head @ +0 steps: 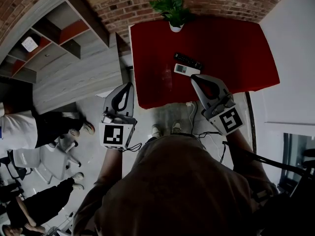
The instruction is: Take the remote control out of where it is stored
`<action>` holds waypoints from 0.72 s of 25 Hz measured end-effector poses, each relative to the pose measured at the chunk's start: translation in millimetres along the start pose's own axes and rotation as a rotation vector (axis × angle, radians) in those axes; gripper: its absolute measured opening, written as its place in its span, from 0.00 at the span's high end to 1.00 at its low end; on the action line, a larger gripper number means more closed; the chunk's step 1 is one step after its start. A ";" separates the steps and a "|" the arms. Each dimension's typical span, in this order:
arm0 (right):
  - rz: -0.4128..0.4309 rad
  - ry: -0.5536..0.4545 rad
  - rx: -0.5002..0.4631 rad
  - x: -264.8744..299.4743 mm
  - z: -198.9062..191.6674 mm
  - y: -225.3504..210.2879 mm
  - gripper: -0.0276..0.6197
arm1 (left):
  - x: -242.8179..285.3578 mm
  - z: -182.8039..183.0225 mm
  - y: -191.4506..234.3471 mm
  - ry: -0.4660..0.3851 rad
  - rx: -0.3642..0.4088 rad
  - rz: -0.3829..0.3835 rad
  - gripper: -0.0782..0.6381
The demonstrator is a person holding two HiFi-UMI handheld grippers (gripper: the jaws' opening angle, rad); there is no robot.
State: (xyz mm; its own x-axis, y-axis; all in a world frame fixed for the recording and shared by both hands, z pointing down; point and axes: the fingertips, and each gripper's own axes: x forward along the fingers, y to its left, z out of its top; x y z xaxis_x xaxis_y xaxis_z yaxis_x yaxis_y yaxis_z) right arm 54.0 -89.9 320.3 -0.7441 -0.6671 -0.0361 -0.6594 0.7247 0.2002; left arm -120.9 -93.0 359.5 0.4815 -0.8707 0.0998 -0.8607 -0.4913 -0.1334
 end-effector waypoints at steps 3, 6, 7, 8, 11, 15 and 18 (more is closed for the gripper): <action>0.005 0.003 -0.001 -5.5 2.1 4.6 0.94 | -5.2 0.1 -3.4 -0.003 -0.006 0.003 0.88; 0.012 -0.001 0.001 -7.8 4.1 8.9 0.94 | -9.2 -1.7 -5.1 0.002 -0.002 0.004 0.88; 0.014 -0.001 0.003 -8.5 4.3 10.4 0.94 | -10.3 -1.6 -5.7 0.002 -0.001 0.004 0.88; 0.016 -0.001 0.004 -9.3 4.5 11.8 0.94 | -11.3 -1.6 -6.5 0.001 -0.001 0.005 0.88; 0.021 -0.003 0.005 -11.9 5.2 14.4 0.94 | -13.8 -1.4 -8.6 0.001 0.000 0.006 0.88; 0.022 -0.001 0.008 -15.8 5.5 15.1 0.94 | -17.1 -0.4 -11.3 0.000 -0.003 0.011 0.88; 0.018 -0.003 0.009 -17.3 6.4 15.0 0.94 | -18.9 0.9 -12.8 -0.003 -0.006 0.011 0.88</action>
State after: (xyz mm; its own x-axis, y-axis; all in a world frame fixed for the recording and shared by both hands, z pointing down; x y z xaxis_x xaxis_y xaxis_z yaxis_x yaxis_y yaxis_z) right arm 56.3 -66.4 317.7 -0.7562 -0.6534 -0.0358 -0.6468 0.7381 0.1920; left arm -118.8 -70.3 358.4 0.4729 -0.8760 0.0950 -0.8667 -0.4818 -0.1289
